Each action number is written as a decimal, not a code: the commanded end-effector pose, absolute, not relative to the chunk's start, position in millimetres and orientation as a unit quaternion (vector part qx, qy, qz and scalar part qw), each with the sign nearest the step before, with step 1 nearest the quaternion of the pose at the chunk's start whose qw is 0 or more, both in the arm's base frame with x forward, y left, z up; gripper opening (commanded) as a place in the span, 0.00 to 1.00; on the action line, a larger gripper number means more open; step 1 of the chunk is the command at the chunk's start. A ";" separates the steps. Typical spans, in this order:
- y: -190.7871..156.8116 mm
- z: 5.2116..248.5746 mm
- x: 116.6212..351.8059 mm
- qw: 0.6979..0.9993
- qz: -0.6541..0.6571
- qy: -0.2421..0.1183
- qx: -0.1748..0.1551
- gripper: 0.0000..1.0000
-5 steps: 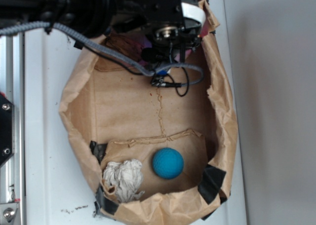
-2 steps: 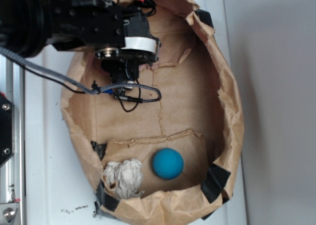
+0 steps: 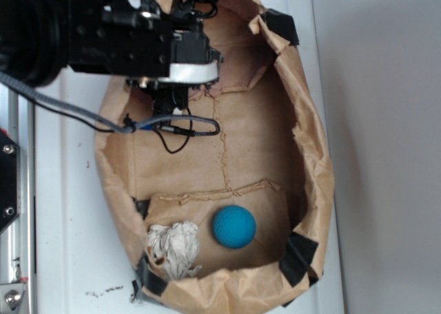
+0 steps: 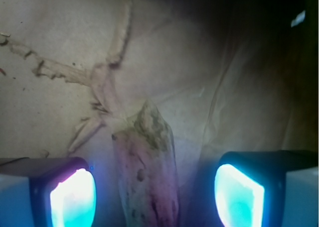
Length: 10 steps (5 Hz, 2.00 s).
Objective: Grab the wood chip.
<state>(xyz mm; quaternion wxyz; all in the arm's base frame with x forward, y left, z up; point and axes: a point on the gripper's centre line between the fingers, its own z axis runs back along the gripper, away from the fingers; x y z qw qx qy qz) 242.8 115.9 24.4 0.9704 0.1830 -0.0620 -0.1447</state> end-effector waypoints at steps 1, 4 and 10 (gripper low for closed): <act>114.3 14.7 238.2 0.975 -0.143 -0.035 0.164 1.00; 111.9 16.0 237.3 0.979 -0.125 -0.041 0.157 0.24; 107.3 59.7 248.8 0.984 -0.152 -0.068 0.057 1.00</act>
